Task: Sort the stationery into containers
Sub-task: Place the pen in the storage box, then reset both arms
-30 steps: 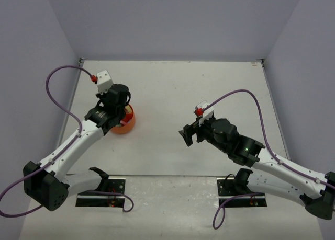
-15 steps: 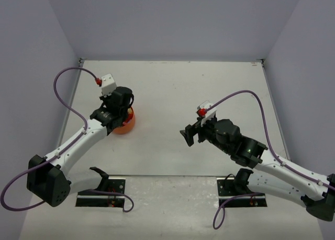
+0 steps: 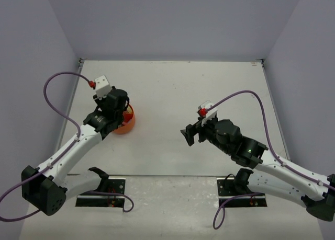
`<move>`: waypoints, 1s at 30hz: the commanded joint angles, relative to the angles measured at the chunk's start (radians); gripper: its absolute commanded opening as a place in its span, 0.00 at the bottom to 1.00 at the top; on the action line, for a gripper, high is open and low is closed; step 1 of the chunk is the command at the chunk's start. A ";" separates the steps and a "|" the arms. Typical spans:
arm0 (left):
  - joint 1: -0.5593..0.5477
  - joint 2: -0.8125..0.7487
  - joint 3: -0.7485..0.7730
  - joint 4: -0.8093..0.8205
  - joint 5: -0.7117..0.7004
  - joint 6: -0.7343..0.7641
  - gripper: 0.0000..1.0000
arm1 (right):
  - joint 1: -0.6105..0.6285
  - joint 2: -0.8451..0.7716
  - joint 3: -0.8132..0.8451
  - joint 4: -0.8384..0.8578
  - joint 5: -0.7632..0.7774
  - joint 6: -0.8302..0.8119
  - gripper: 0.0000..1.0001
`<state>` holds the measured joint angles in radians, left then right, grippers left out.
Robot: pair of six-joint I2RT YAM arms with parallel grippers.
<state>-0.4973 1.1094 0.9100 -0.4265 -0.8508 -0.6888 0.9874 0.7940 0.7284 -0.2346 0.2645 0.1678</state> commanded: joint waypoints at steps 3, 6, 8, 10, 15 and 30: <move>0.009 -0.207 0.096 -0.133 0.101 0.015 0.99 | 0.002 -0.083 0.086 -0.165 0.345 0.130 0.99; 0.009 -0.282 0.102 -0.222 0.087 0.018 1.00 | 0.001 -0.118 0.160 -0.350 0.545 0.217 0.99; 0.009 -0.321 0.086 -0.275 0.055 0.005 1.00 | 0.002 -0.137 0.197 -0.419 0.617 0.280 0.99; 0.009 -0.353 0.067 -0.327 0.027 0.000 1.00 | 0.002 -0.187 0.226 -0.509 0.709 0.325 0.99; 0.009 -0.476 0.029 -0.378 0.031 0.072 1.00 | 0.002 -0.339 0.274 -0.631 0.751 0.367 0.99; 0.009 -0.829 -0.110 -0.211 0.160 0.260 1.00 | 0.002 -0.595 0.266 -0.674 0.728 0.292 0.99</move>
<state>-0.4931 0.3472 0.8123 -0.6959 -0.7519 -0.4907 0.9874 0.2107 0.9722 -0.8406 0.9723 0.4556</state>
